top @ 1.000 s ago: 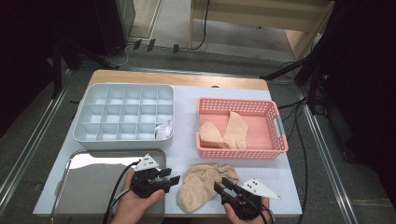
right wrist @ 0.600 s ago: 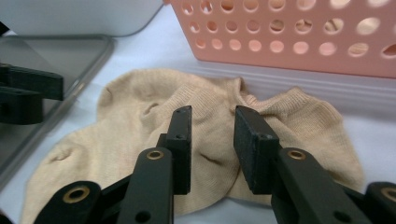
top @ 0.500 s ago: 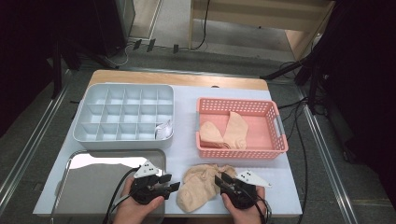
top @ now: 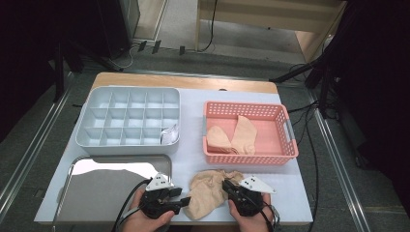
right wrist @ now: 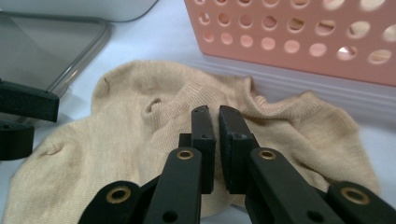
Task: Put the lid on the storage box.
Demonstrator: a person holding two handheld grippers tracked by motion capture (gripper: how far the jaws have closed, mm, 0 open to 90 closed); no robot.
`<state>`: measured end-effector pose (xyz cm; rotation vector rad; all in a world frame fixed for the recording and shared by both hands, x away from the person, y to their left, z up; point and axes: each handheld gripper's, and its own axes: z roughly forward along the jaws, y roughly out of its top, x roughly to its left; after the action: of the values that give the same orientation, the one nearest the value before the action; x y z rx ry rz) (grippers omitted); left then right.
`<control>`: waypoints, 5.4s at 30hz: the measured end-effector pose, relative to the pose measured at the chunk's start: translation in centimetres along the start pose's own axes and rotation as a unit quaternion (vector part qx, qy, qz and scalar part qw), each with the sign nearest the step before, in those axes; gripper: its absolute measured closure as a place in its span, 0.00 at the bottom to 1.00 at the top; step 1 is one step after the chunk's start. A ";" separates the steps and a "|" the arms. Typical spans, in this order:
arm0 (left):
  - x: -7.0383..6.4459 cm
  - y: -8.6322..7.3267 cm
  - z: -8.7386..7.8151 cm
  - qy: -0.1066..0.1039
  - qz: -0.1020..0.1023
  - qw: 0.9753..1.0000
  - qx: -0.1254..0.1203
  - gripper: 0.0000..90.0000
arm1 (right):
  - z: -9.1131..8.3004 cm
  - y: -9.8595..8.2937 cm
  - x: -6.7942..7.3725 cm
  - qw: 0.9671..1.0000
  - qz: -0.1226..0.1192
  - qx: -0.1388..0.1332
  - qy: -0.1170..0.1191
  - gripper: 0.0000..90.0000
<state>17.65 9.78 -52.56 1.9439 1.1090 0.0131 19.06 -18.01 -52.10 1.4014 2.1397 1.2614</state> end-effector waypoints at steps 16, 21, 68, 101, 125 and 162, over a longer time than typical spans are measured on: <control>-1.1 -0.2 0.7 0.001 0.027 0.999 0.018 0.62 | -0.9 -0.1 0.2 1.000 0.016 -0.024 0.007 0.95; -1.5 -0.2 0.9 0.019 0.040 0.999 0.024 0.73 | -0.9 -0.2 0.4 1.000 0.014 -0.025 0.008 0.95; -2.4 2.0 2.7 0.014 0.092 0.995 0.040 1.00 | -4.8 -4.0 -2.6 0.996 0.086 -0.005 -0.037 0.91; -2.6 0.3 1.9 0.006 0.056 0.997 0.046 0.80 | -3.7 -3.3 -2.7 0.998 0.050 0.012 -0.040 0.81; -2.5 0.5 0.9 0.010 0.061 0.998 0.010 1.00 | -5.1 -2.8 -2.4 0.997 0.042 -0.024 -0.055 0.98; -0.3 4.2 0.6 0.021 0.038 0.999 -0.014 1.00 | -3.8 0.2 -2.9 0.996 0.023 -0.063 -0.059 0.98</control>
<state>20.60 8.27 -49.97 1.9676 1.0559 0.1115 18.14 -22.43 -50.37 1.4432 1.9269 1.2722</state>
